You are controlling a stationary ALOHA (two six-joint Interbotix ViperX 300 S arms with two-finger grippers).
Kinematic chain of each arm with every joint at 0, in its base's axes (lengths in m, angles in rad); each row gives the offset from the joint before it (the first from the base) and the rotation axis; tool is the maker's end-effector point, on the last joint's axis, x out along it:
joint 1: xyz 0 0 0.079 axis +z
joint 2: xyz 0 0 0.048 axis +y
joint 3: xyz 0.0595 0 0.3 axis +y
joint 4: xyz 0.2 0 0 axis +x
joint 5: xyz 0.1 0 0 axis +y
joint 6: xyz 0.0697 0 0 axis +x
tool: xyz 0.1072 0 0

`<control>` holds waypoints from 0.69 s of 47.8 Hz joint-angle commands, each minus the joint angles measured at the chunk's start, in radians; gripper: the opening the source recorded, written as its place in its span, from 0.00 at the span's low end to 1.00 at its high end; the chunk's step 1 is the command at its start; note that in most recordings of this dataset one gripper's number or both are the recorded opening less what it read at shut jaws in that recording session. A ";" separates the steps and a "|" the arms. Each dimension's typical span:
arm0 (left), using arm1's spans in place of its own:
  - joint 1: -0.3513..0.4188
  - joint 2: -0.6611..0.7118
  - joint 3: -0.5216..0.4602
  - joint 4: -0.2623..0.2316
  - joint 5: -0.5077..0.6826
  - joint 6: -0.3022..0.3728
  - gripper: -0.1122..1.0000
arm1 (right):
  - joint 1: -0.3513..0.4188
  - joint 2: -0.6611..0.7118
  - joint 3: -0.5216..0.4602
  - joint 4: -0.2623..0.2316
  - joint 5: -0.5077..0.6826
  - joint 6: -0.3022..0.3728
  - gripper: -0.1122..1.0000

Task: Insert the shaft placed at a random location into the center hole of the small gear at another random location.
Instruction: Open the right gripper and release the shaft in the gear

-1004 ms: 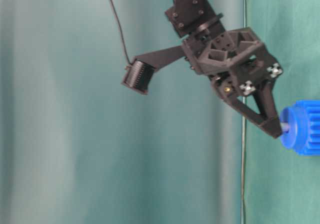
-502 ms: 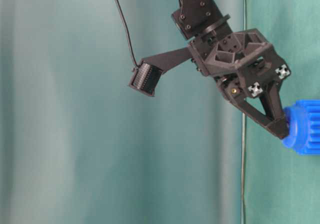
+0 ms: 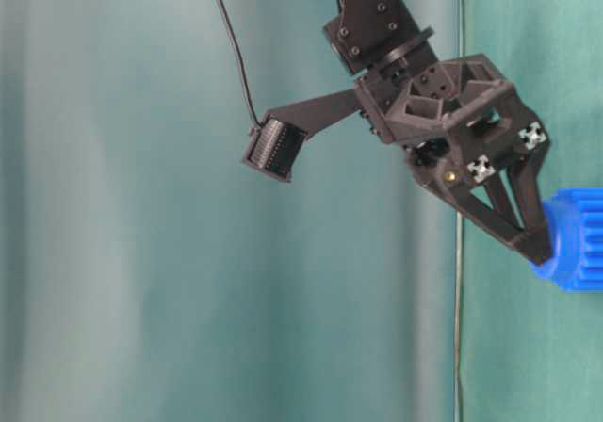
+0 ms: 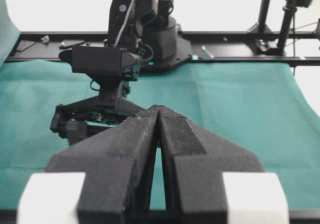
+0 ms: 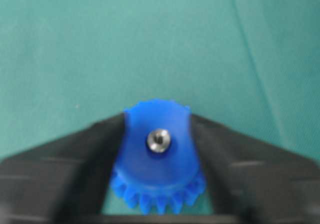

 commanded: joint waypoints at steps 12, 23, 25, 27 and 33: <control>0.002 0.006 -0.021 0.002 -0.005 -0.002 0.10 | 0.005 -0.109 -0.015 0.002 0.031 -0.006 0.81; 0.002 0.006 -0.021 0.002 -0.002 -0.002 0.10 | 0.005 -0.199 -0.003 0.000 0.074 -0.009 0.81; 0.002 0.006 -0.021 0.002 -0.002 -0.002 0.10 | 0.005 -0.209 0.000 0.000 0.074 -0.009 0.81; 0.002 0.006 -0.021 0.002 -0.002 -0.002 0.10 | 0.005 -0.218 0.003 0.000 0.074 -0.009 0.81; 0.002 0.006 -0.021 0.002 -0.002 -0.002 0.10 | 0.005 -0.222 0.006 0.000 0.069 -0.009 0.81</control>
